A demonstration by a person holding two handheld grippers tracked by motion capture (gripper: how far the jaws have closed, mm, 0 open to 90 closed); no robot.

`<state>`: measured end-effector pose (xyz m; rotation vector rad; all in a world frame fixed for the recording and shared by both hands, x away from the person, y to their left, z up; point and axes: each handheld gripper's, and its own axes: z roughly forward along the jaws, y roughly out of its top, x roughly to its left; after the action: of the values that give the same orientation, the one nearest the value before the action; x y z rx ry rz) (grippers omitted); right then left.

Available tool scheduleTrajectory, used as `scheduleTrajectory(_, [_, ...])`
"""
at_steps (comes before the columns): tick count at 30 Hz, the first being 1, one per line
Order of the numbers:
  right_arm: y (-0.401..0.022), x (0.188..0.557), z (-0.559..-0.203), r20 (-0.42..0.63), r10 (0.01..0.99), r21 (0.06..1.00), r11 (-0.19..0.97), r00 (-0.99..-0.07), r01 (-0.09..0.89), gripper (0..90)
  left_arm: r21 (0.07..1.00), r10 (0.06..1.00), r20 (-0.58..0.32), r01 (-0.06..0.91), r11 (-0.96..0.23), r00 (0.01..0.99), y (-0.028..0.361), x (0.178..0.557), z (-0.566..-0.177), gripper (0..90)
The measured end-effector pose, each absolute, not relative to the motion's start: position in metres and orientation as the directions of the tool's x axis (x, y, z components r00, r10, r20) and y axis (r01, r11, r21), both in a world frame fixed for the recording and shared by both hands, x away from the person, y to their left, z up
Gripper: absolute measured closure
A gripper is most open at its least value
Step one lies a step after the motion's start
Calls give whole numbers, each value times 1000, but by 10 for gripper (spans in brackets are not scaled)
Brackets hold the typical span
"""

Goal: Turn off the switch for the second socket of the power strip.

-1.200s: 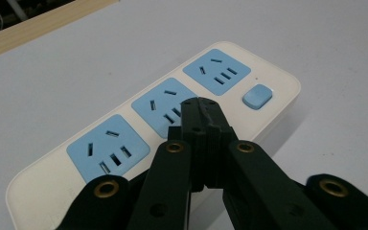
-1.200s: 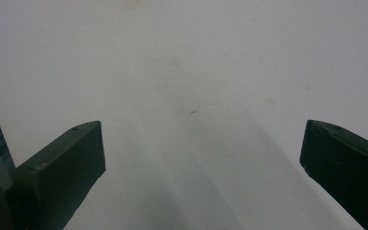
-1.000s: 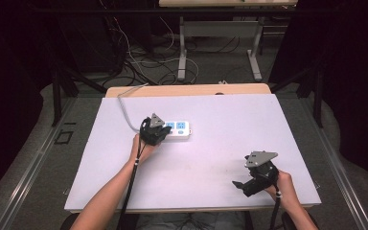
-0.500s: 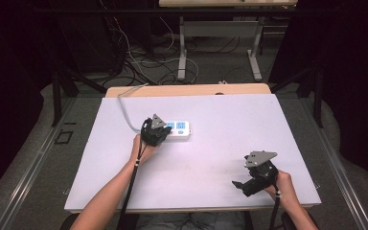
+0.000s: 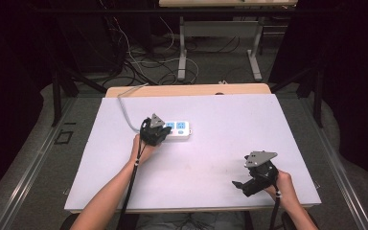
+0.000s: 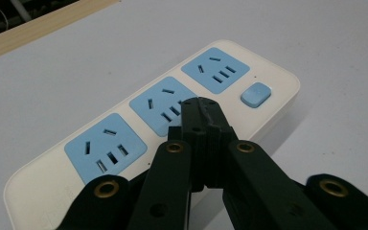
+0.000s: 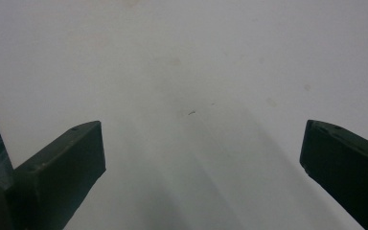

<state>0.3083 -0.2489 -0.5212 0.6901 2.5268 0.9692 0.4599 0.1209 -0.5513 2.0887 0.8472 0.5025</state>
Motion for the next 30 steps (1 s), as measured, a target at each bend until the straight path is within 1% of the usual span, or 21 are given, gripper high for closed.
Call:
scheduleTrajectory(7, [-249, 308, -521, -144, 556, 692, 648, -819, 318, 11, 807, 718, 40, 402, -433, 694, 121, 461, -551, 900])
scheduleTrajectory(18, [-249, 307, -521, -143, 561, 699, 641, -815, 319, 11, 800, 717, 52, 401, -447, 695, 120, 460, -550, 900])
scheduleTrajectory(20, [-250, 307, -521, -136, 556, 689, 648, -820, 325, 11, 807, 721, 51, 397, -437, 691, 120, 461, -551, 900])
scheduleTrajectory(30, [-249, 306, -521, -145, 560, 698, 642, -815, 317, 11, 809, 736, 58, 399, -430, 675, 118, 458, -551, 900])
